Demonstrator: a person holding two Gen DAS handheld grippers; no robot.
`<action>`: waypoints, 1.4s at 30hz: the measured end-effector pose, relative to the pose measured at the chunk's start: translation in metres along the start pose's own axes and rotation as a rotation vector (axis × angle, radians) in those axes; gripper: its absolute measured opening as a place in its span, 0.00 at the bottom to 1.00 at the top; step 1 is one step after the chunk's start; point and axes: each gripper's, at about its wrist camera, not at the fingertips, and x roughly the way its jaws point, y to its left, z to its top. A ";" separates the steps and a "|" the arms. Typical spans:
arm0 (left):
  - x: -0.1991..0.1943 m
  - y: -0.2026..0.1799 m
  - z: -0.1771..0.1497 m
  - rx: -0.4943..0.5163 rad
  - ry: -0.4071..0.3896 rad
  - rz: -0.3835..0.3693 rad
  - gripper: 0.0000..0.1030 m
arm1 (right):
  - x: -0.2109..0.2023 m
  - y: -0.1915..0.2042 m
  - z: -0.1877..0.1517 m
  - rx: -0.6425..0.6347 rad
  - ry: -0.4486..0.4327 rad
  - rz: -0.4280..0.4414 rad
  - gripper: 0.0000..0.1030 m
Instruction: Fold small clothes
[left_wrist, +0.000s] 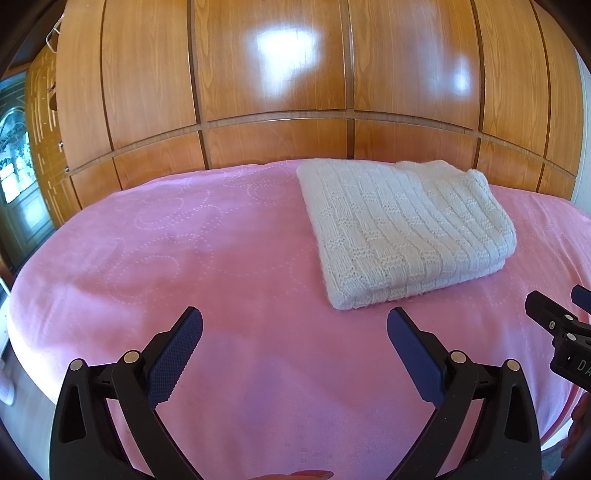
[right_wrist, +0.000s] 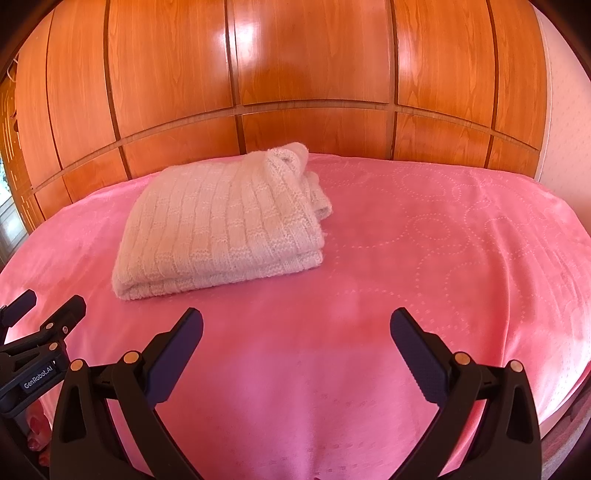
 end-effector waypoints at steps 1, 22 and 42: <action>0.001 0.000 0.000 0.001 0.001 -0.001 0.96 | 0.000 0.000 0.000 0.000 0.002 0.000 0.98; 0.021 0.009 0.004 -0.005 0.057 -0.046 0.96 | 0.007 -0.002 -0.003 0.007 0.029 0.005 0.98; 0.205 0.206 0.089 -0.248 0.281 0.156 0.96 | 0.176 -0.207 0.127 0.138 0.162 -0.353 0.98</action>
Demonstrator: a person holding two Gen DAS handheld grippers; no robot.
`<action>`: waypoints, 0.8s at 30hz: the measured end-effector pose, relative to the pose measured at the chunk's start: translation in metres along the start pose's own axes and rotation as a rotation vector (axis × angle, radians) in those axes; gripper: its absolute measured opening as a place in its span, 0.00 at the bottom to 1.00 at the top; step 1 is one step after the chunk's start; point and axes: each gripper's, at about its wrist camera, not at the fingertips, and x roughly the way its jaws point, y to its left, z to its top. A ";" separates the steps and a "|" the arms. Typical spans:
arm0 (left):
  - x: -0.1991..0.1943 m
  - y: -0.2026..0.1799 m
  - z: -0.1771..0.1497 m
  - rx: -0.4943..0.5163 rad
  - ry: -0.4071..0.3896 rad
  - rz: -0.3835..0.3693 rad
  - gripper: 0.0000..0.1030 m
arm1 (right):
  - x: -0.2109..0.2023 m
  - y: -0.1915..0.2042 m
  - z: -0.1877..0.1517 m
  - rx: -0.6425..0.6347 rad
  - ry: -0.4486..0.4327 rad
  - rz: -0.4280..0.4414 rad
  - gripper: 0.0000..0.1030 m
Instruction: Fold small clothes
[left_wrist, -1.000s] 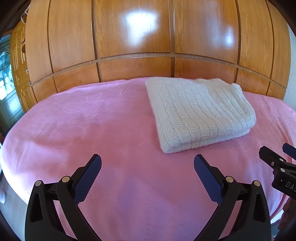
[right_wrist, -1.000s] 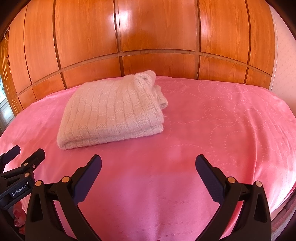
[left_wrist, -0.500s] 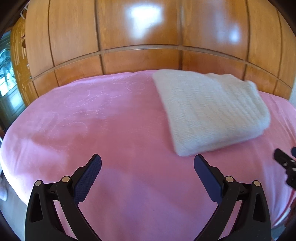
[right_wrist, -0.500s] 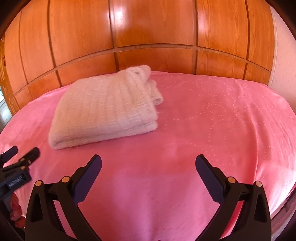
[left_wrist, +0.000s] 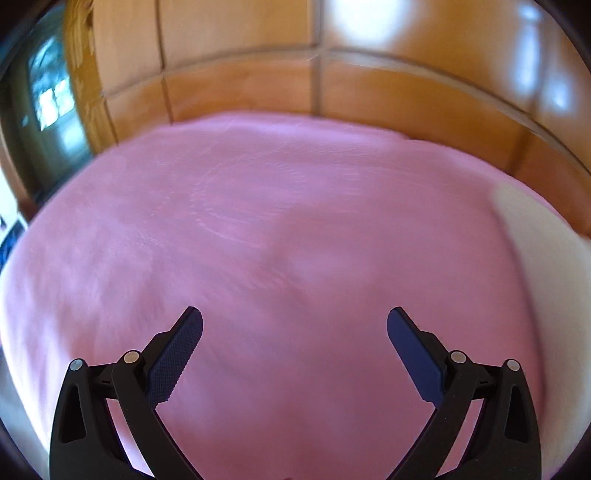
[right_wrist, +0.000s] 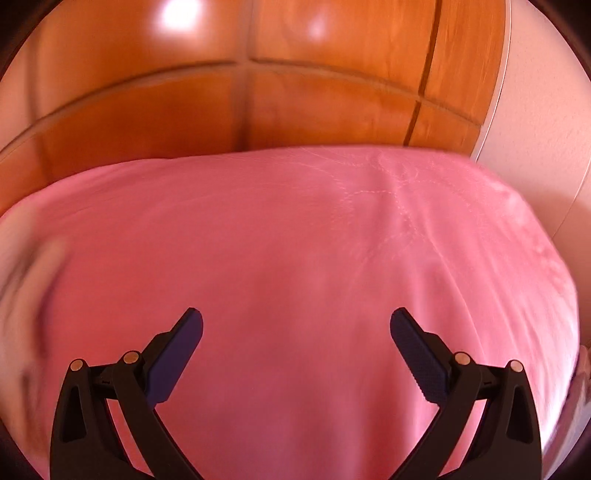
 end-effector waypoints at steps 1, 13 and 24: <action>0.013 0.013 0.007 -0.040 0.036 -0.005 0.96 | 0.019 -0.009 0.011 0.023 0.044 0.034 0.98; 0.048 0.034 0.013 -0.042 0.061 0.048 0.97 | 0.061 -0.023 0.028 0.123 0.133 0.131 0.98; 0.050 0.029 0.016 -0.040 0.063 0.048 0.97 | 0.066 -0.021 0.032 0.119 0.137 0.127 0.98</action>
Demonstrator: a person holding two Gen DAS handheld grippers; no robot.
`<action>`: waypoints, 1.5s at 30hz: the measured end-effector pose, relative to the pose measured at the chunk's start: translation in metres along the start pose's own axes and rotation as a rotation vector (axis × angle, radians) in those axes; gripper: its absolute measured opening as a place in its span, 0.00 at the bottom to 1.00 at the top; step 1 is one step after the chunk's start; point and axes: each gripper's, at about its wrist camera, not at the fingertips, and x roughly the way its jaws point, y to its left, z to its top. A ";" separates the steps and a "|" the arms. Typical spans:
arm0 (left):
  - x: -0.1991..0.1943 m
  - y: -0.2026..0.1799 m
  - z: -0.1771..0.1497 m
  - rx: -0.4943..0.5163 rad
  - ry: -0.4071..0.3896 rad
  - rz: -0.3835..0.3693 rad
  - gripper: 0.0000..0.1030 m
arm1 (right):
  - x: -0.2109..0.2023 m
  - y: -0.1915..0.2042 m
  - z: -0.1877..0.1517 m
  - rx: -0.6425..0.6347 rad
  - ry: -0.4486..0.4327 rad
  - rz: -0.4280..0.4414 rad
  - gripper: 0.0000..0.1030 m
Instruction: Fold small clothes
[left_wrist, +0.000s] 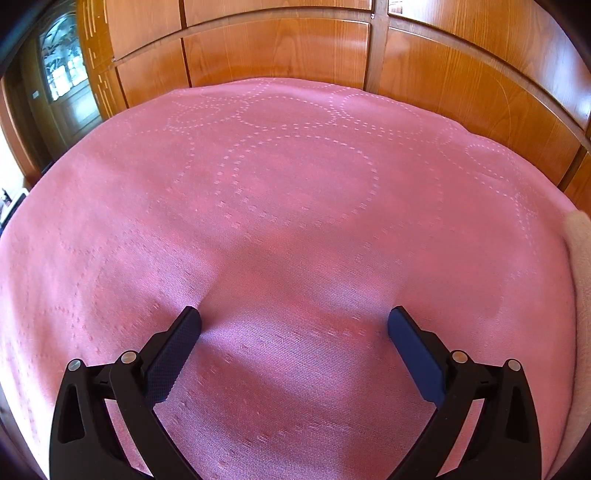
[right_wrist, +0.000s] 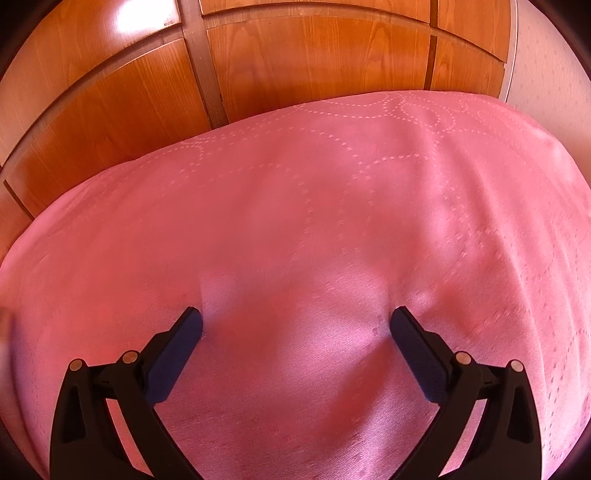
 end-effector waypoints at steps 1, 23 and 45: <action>0.000 0.000 0.000 0.000 0.000 0.000 0.97 | 0.001 0.000 0.001 0.000 0.000 0.000 0.98; 0.000 -0.001 0.000 -0.001 0.000 0.002 0.97 | 0.001 0.000 0.001 0.001 0.003 0.000 0.98; -0.001 0.001 -0.001 -0.006 0.001 -0.008 0.97 | 0.000 -0.001 0.002 0.000 0.007 -0.004 0.98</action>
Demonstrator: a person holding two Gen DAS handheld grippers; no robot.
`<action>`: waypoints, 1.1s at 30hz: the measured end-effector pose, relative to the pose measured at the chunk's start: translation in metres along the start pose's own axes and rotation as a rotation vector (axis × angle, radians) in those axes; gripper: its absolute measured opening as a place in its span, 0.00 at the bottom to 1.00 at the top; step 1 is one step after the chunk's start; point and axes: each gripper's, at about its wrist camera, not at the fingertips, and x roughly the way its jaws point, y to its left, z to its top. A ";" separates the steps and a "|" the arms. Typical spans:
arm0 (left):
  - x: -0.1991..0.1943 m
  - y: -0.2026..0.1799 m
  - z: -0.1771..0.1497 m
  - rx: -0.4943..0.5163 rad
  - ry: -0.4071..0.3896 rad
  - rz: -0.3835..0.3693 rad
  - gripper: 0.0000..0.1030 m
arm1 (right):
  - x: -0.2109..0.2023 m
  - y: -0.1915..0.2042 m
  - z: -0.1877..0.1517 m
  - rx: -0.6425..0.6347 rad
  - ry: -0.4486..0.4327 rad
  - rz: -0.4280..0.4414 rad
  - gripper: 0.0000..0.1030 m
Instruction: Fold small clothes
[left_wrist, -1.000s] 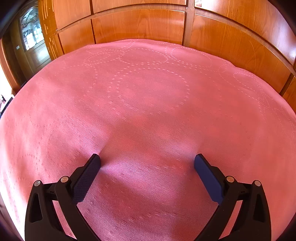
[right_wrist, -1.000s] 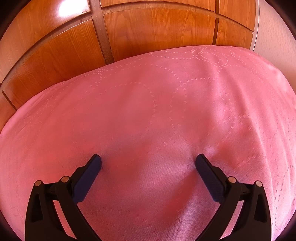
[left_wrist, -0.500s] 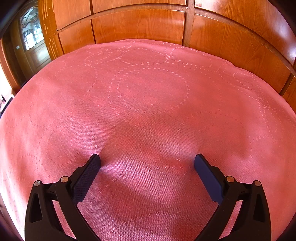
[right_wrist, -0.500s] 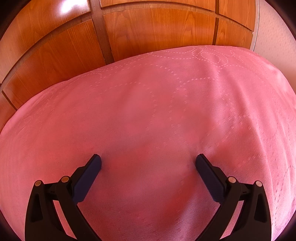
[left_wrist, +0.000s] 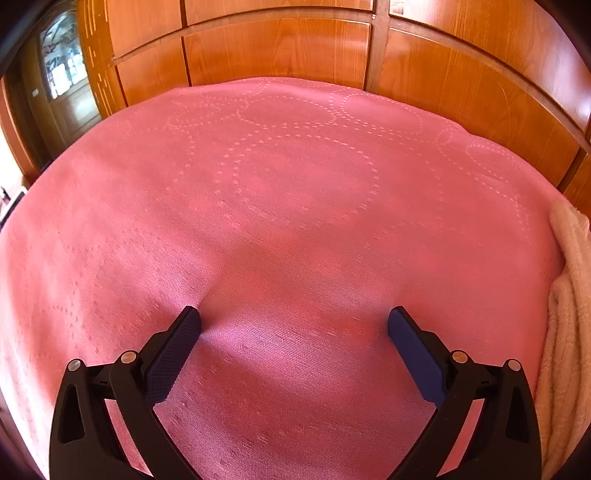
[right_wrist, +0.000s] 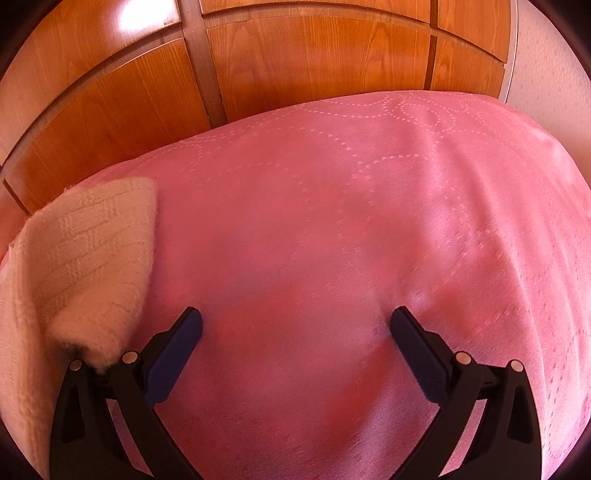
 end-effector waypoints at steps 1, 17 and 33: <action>0.000 -0.001 0.000 0.005 0.001 0.007 0.97 | -0.001 0.000 0.000 0.000 0.000 -0.001 0.98; -0.064 -0.018 -0.015 0.120 -0.188 0.178 0.97 | -0.051 -0.008 -0.022 -0.092 -0.052 -0.159 0.98; -0.263 -0.122 -0.196 0.364 -0.265 -0.322 0.97 | -0.285 0.121 -0.249 -0.226 -0.257 0.129 0.98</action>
